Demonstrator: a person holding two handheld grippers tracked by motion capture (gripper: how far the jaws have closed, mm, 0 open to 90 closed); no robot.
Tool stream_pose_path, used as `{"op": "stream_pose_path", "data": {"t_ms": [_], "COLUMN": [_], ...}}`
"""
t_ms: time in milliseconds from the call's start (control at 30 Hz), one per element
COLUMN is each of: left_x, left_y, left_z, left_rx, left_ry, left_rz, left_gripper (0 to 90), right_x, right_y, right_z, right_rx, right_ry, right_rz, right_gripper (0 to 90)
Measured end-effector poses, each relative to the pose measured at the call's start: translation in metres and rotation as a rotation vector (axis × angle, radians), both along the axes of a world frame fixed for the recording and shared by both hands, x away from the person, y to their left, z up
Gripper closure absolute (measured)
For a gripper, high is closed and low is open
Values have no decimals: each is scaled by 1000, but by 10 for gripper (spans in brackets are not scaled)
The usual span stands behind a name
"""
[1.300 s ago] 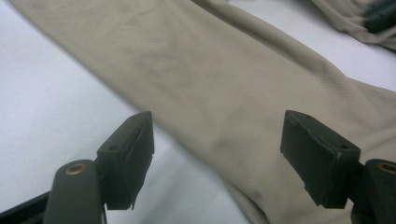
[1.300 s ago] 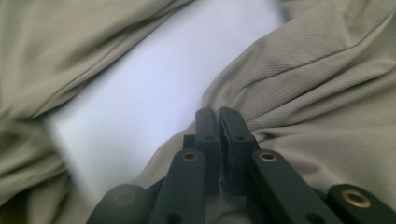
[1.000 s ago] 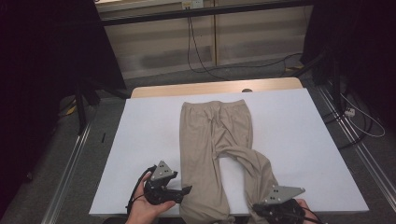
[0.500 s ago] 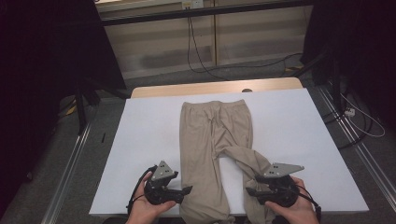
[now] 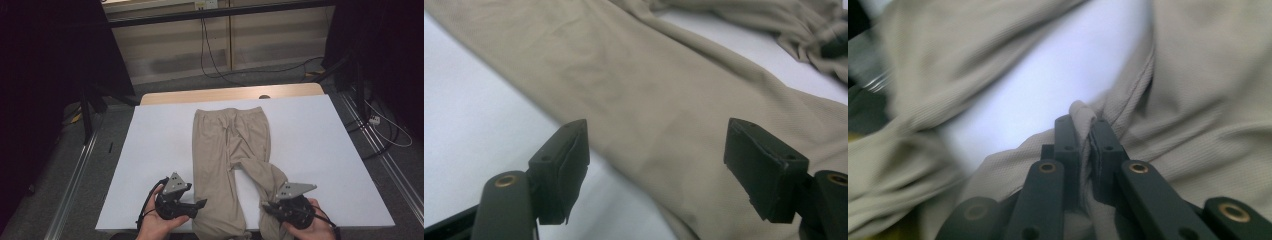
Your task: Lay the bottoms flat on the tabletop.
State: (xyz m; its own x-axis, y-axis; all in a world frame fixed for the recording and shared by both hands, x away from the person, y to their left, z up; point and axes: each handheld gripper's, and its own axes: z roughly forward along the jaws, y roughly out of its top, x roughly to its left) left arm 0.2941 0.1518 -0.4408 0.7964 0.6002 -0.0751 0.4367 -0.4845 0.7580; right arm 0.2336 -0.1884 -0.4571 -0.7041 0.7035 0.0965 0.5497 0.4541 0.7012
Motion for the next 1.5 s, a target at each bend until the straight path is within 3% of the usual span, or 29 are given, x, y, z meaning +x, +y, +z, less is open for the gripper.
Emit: {"op": "stream_pose_path", "data": {"t_ms": [167, 233, 367, 467, 567, 667, 767, 800, 833, 933, 1000, 1100, 1167, 1200, 1233, 1267, 1333, 1433, 1500], "left_x": [-3, -4, -3, -3, -3, -4, -7, -8, -9, -13, -13, -14, -14, -14, -12, -10, -8, -7, -7], "left_y": [-8, -12, -31, -52, -79, -104, -122, -127, -133, -144, -152, -159, -159, -159, -157, -155, -150, -139, -132], "left_z": [0, 1, 8, 8, 5, 3, 2, 1, 0, -1, -4, -11, -15, -15, -14, -13, -13, -9, -6], "left_rx": [7, -2, -19, -16, -13, -3, 1, 8, -4, 16, 25, 66, 80, 88, 86, 81, 78, 60, 22], "left_ry": [17, 23, 14, 13, 16, 26, 21, 25, 27, 15, 21, 20, 8, -9, 13, 26, 35, 50, 57], "left_rz": [-38, -48, -80, -128, -175, -227, -265, -284, -302, -352, -368, -380, -373, -367, -362, -353, -351, -342, -319], "left_gripper": [325, 361, 430, 469, 476, 467, 474, 504, 534, 599, 611, 590, 639, 715, 819, 855, 868, 869, 869], "right_x": [-18, -20, -12, -2, 10, 26, 52, 62, 72, 103, 119, 134, 140, 143, 144, 144, 142, 145, 147], "right_y": [14, 15, 4, -11, -26, -40, -50, -52, -52, -48, -41, -29, -25, -23, -22, -22, -24, -38, -48], "right_z": [1, 3, 12, 21, 28, 31, 30, 29, 28, 24, 19, 10, 4, 0, -4, -2, 0, 3, 5], "right_rx": [23, 43, 59, 81, 96, 96, 65, 49, 47, 22, 18, -19, -41, -50, -59, -46, -68, -37, -29], "right_ry": [10, 15, -34, -79, -98, -118, -131, -135, -127, -124, -103, -93, -89, -85, -85, -81, -100, -99, -106], "right_rz": [95, 113, 49, -12, -66, -126, -170, -177, -188, -221, -227, -237, -252, -256, -256, -247, -258, -298, -321], "right_gripper": [831, 737, 458, 374, 345, 441, 643, 742, 784, 766, 682, 560, 525, 544, 592, 761, 895, 900, 900]}}
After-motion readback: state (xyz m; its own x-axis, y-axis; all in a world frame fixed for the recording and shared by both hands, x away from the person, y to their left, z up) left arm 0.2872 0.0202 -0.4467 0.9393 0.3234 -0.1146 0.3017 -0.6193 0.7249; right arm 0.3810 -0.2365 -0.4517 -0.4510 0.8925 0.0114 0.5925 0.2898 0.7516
